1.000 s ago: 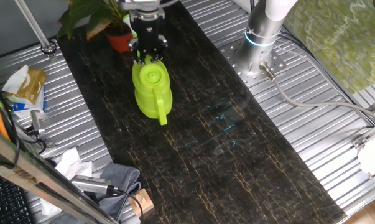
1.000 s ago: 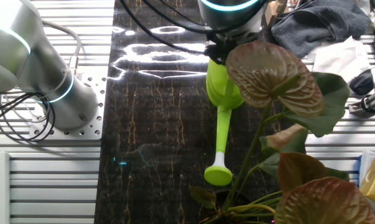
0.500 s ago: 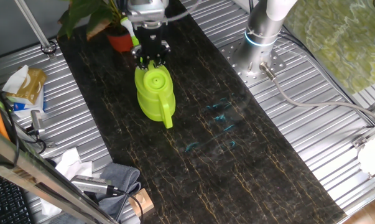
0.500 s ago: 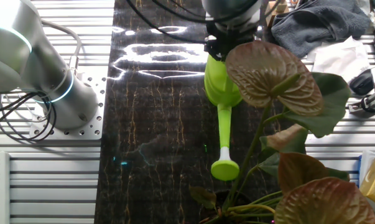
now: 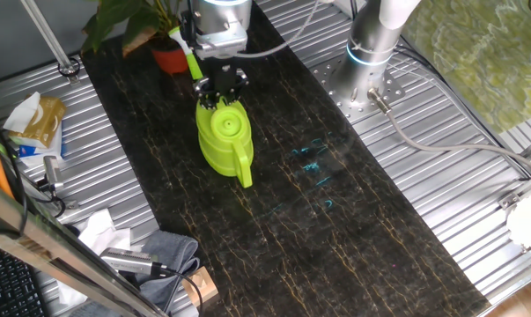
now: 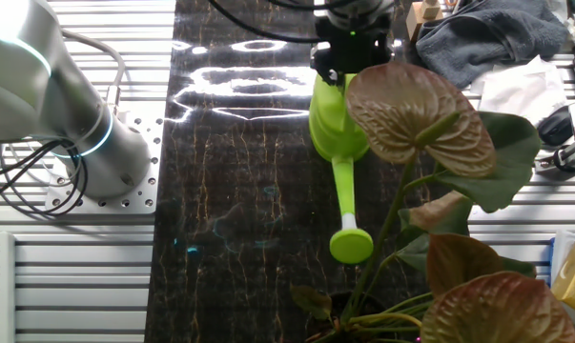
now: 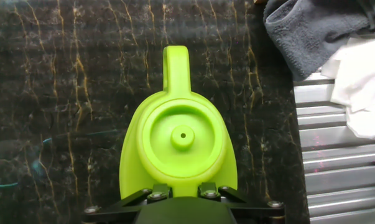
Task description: Water the plant
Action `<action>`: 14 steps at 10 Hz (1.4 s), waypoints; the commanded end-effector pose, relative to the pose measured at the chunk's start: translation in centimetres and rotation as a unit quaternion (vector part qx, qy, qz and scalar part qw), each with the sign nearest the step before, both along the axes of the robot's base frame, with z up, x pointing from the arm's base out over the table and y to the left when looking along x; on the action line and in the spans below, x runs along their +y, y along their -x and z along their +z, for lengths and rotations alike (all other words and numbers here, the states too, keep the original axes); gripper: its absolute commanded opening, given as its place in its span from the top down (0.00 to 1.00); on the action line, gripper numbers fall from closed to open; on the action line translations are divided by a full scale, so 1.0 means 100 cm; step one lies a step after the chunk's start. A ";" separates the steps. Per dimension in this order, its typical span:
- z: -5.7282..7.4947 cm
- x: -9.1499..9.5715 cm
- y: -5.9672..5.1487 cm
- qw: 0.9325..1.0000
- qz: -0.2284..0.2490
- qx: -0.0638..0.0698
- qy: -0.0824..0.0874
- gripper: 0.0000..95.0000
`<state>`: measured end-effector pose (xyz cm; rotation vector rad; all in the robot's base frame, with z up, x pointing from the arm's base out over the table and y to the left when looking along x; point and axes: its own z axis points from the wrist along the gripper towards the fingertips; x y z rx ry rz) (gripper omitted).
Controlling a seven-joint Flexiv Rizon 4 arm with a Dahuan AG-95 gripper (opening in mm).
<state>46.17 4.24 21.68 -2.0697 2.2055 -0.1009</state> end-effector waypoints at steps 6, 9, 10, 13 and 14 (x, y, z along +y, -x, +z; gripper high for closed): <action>-0.006 0.011 0.003 1.000 -0.007 0.005 0.005 1.00; -0.008 0.017 0.005 1.000 -0.003 0.007 0.011 1.00; -0.008 0.017 0.005 1.000 -0.003 0.007 0.011 1.00; -0.009 0.018 0.004 1.000 -0.006 0.007 0.012 1.00; -0.010 0.018 0.004 1.000 -0.007 0.008 0.015 1.00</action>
